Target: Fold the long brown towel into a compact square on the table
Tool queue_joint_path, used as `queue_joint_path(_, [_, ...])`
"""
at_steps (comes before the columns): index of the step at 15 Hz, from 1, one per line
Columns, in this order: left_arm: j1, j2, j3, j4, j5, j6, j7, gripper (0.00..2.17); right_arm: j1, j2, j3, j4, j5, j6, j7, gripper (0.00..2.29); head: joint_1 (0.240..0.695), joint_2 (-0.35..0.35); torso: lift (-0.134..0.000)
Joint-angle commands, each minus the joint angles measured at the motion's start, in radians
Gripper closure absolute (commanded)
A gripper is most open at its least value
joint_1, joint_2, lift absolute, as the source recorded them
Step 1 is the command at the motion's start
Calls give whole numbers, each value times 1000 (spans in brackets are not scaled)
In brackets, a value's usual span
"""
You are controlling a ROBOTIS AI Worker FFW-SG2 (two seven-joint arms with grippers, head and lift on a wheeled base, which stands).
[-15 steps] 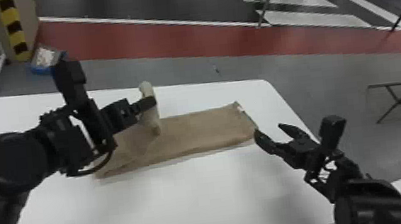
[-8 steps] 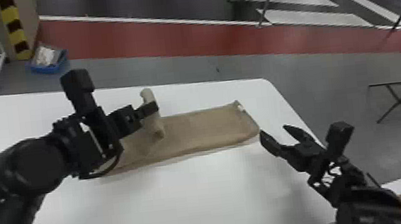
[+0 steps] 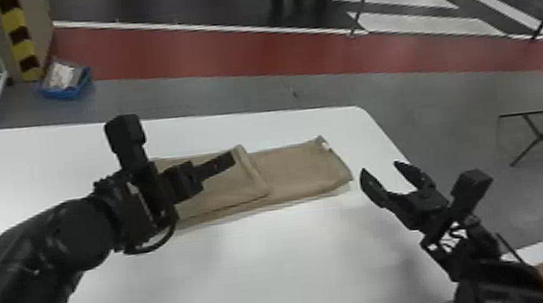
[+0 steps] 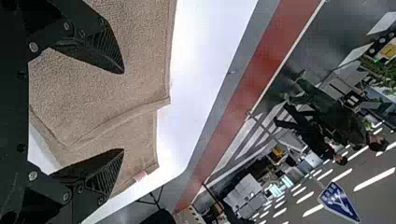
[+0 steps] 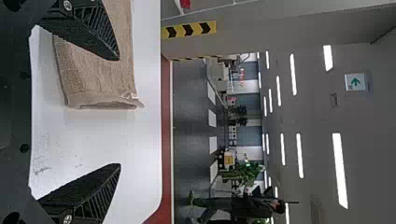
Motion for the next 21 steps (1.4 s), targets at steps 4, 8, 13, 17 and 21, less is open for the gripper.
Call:
queue_joint_path(4, [26, -4, 16, -107, -66, -9, 19, 90, -19, 15, 40, -85, -23, 138, -15, 174, 695, -350, -124])
queue_joint_path(8, [72, 132, 53, -179, -145, -108, 5, 90, -129, 34, 186, -154, 28, 365, -88, 218, 685, -350, -124])
queue_joint_path(13, [250, 284, 166, -337, -187, -233, -7, 90, -298, 106, 310, -85, 81, 484, -92, 380, 685, -164, -124])
queue_joint_path(17, [311, 310, 180, -395, -351, -261, 8, 93, -353, 173, 352, -30, 186, 524, -117, 383, 695, -73, -124])
queue_joint_path(21, [327, 325, 185, -400, -362, -279, 7, 93, -394, 178, 387, 31, 207, 583, -134, 505, 695, -28, -124])
